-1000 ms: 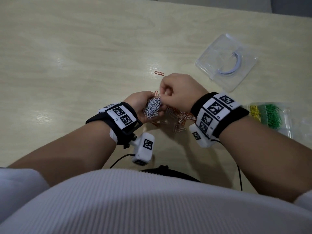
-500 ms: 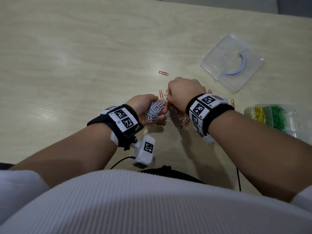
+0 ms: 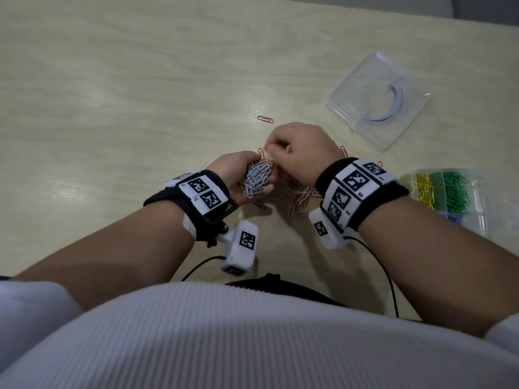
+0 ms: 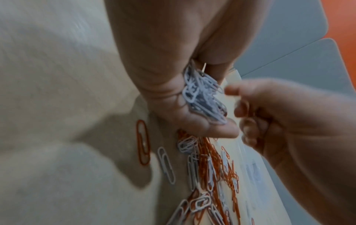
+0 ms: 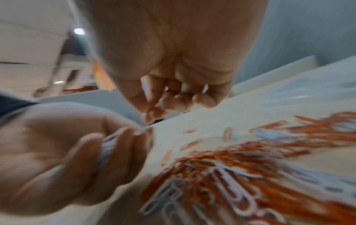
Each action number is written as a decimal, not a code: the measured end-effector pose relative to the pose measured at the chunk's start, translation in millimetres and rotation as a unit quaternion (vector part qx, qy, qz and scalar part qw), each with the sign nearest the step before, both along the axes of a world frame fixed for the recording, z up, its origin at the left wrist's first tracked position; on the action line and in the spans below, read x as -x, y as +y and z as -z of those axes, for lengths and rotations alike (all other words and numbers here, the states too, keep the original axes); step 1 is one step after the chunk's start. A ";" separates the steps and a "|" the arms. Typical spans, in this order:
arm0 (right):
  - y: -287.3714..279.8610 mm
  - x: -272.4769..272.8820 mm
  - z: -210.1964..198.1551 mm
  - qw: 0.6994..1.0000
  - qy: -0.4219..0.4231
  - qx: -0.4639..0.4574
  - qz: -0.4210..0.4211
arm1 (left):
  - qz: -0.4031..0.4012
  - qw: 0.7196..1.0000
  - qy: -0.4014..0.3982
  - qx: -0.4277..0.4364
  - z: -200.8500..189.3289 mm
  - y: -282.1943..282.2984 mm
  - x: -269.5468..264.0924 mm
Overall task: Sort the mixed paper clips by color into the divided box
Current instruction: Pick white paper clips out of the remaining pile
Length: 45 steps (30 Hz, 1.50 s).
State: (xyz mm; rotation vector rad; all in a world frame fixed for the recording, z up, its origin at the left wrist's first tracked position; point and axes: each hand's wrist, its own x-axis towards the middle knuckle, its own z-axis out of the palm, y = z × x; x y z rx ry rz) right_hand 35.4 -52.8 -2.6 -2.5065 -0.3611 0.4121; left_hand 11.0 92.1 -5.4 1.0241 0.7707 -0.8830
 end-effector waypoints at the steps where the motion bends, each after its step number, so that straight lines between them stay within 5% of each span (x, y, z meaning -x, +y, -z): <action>1: -8.9 -4.5 4.6 0.998 -0.009 0.032 0.048 | 0.000 1.000 0.004 0.001 0.2 0.5 0.0; 7: -35.4 -10.0 22.4 0.978 0.015 0.192 0.074 | 0.015 1.000 0.001 0.000 -4.7 2.7 3.4; 22: -22.3 -11.0 18.6 0.975 -0.013 0.220 0.022 | 0.019 1.000 -0.005 -0.018 -6.2 0.0 3.0; 29: -26.1 -16.4 13.0 0.978 -0.035 0.154 0.134 | 0.014 1.000 -0.002 -0.014 -3.0 3.8 2.5; 39: -18.9 -11.8 22.9 0.965 0.035 0.261 0.014 | 0.013 0.999 0.006 -0.029 -0.9 0.7 2.0; 45: -20.5 -3.5 17.5 0.976 0.073 0.200 0.049 | -0.002 1.000 0.014 -0.025 -1.2 -1.2 2.3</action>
